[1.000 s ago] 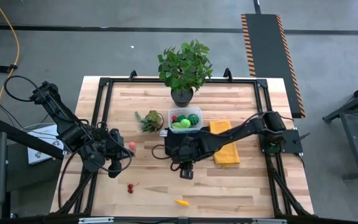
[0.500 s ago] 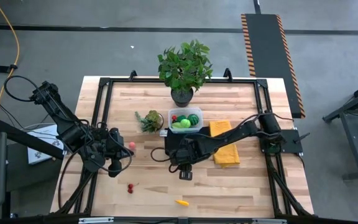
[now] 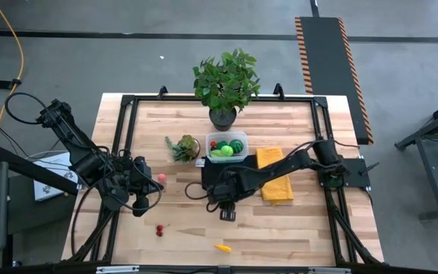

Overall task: Pick and placing Produce into tupperware
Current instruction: Put the raspberry into the transparent bin, then put the peach into the transparent bin

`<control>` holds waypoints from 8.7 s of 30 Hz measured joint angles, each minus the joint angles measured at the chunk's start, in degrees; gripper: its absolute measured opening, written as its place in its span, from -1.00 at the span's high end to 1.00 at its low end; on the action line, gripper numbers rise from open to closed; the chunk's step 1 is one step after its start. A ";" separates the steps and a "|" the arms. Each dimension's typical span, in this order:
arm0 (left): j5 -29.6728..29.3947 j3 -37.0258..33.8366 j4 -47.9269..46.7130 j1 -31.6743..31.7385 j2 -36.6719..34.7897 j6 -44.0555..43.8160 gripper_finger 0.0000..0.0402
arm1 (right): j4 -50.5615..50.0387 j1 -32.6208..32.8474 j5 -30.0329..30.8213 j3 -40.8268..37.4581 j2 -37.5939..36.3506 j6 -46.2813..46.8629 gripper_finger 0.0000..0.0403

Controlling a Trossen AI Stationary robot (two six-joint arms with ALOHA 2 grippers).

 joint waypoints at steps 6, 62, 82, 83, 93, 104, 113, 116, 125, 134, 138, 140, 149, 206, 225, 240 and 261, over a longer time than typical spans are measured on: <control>0.00 0.00 -0.22 0.00 0.02 0.00 0.97 | -0.11 0.82 -0.68 0.02 1.49 1.34 0.26; 0.02 0.00 -0.66 0.00 0.00 -0.02 0.97 | 0.24 0.63 1.11 0.04 3.81 3.43 0.55; 0.04 0.00 -0.91 0.00 0.01 -0.03 0.97 | -5.01 0.70 10.90 0.17 -4.37 6.81 0.57; 0.03 0.00 -0.87 0.00 0.00 -0.02 0.97 | -5.88 0.75 11.91 0.17 -5.01 7.49 0.57; 0.04 0.00 -0.75 0.00 0.00 -0.05 0.97 | -13.97 2.93 22.20 0.17 -10.42 13.59 0.57; -0.02 0.00 -0.68 0.00 0.02 -0.04 0.97 | -18.95 5.68 28.73 0.15 -11.39 22.00 0.57; -0.81 0.00 -0.68 0.00 0.02 -0.02 0.97 | -17.38 4.74 31.16 0.15 -11.39 24.48 0.57; -1.06 0.00 -0.68 0.00 0.00 -0.02 0.97 | -16.17 3.56 31.91 0.15 -11.80 24.61 0.57; -1.70 0.00 -0.82 0.00 0.00 -0.02 0.97 | -10.91 -1.48 34.06 0.13 -13.44 22.02 0.57; -1.72 0.00 -1.03 0.00 0.00 -0.02 0.97 | -1.44 -7.25 30.27 0.13 -13.46 14.85 0.57; -1.73 0.00 -1.04 0.00 0.00 -0.02 0.97 | 1.15 -9.94 27.50 0.13 -13.46 12.03 0.57; -1.72 0.00 -1.05 0.00 0.00 -0.02 0.97 | 1.88 -11.30 26.41 0.13 -13.46 11.21 0.57; -1.73 0.00 -1.03 0.00 0.01 -0.02 0.97 | 2.43 -16.01 22.94 0.11 -12.77 9.29 0.57; -2.10 0.02 -1.03 0.00 0.01 -0.44 0.97 | 2.69 -22.03 19.04 0.07 -5.83 7.45 0.57; -2.10 0.02 -1.01 0.00 0.00 -0.44 0.97 | 2.69 -22.03 18.75 0.09 -5.83 7.01 0.39; -0.43 0.02 -1.01 0.00 0.00 0.29 0.97 | 4.04 -14.51 18.07 0.15 -6.89 9.19 0.39; 11.92 0.02 -20.35 0.00 -0.02 3.38 0.78 | 14.52 3.46 19.43 0.17 -19.92 10.87 0.39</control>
